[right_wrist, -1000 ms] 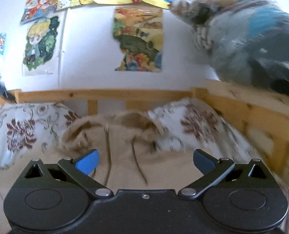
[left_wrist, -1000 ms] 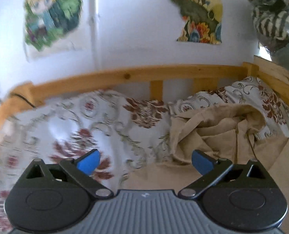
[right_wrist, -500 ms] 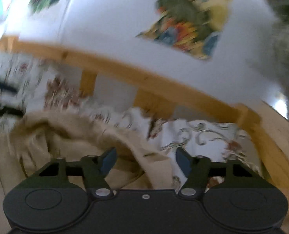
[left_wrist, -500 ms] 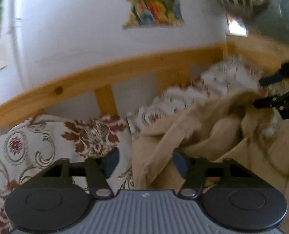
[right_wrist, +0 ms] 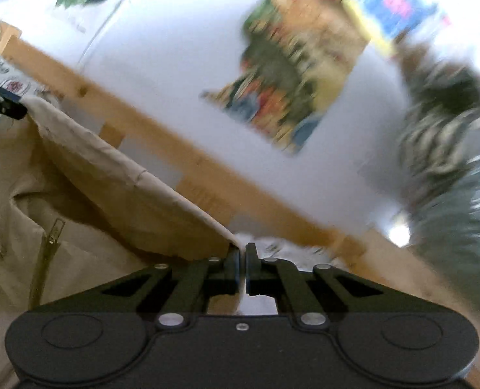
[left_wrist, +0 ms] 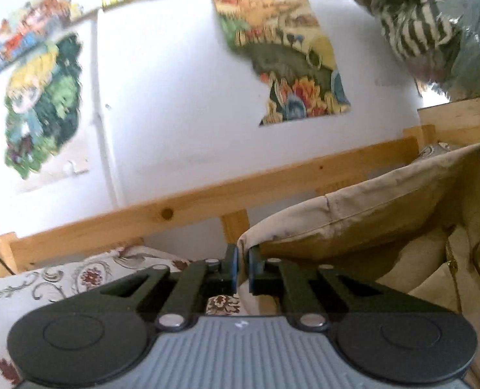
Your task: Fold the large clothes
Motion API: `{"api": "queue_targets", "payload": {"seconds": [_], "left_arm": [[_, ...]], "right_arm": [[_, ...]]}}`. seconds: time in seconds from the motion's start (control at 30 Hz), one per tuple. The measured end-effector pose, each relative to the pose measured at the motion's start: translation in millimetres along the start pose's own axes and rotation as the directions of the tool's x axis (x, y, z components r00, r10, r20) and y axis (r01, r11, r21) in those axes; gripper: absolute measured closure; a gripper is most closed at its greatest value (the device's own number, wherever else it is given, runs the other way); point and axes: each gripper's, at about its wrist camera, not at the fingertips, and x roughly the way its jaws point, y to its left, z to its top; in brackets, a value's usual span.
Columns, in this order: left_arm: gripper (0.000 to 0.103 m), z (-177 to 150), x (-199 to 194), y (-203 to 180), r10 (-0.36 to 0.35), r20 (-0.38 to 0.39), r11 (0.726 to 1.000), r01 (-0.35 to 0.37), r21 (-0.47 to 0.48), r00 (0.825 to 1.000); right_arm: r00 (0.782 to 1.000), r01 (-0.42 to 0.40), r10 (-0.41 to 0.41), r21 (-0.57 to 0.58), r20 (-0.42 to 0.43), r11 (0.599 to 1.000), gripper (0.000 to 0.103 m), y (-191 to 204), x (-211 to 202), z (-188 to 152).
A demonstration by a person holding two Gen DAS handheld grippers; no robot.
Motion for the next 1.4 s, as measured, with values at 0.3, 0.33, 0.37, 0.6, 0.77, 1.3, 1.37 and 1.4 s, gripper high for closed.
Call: {"api": "queue_targets", "payload": {"seconds": [0.3, 0.33, 0.37, 0.6, 0.77, 1.3, 1.37, 1.4], "left_arm": [[0.097, -52.5, -39.4, -16.7, -0.083, 0.025, 0.968, 0.074, 0.241, 0.996], [0.096, -55.8, -41.8, -15.9, -0.111, 0.006, 0.964, 0.106, 0.244, 0.994], [0.095, -58.2, -43.5, -14.6, -0.140, -0.019, 0.960, 0.140, 0.242, 0.990], [0.094, -66.6, -52.6, -10.0, -0.201, -0.086, 0.947, 0.216, 0.238, 0.976], [0.096, -63.7, -59.1, -3.6, -0.202, -0.068, 0.951, 0.212, 0.224, 0.977], [0.096, -87.3, -90.1, -10.9, -0.210, 0.045, 0.899, 0.175, 0.402, 0.977], [0.089, -86.2, -83.7, -16.8, -0.233, -0.020, 0.882, 0.220, 0.417, 0.972], [0.086, -86.2, -81.4, -18.6, -0.244, -0.049, 0.875, 0.241, 0.419, 0.969]], "right_arm": [[0.997, 0.068, -0.065, -0.103, 0.032, 0.992, 0.101, 20.1, -45.8, -45.7], [0.998, 0.061, -0.059, -0.103, 0.024, 0.993, 0.101, 20.4, -44.7, -48.3], [0.999, 0.051, -0.050, -0.106, 0.013, 0.993, 0.101, 20.7, -46.0, -50.6], [0.999, -0.013, 0.008, -0.134, -0.032, 0.991, 0.100, 25.5, -56.0, -61.0], [1.000, -0.005, 0.002, -0.133, -0.018, 0.991, 0.100, 27.2, -63.6, -62.5], [0.996, -0.004, 0.028, -0.287, 0.080, 0.958, 0.101, 39.3, -101.8, -87.1], [0.998, -0.027, 0.041, -0.301, 0.038, 0.953, 0.100, 43.7, -94.7, -90.4], [0.999, -0.038, 0.047, -0.306, 0.019, 0.951, 0.100, 46.0, -91.2, -90.8]]}}
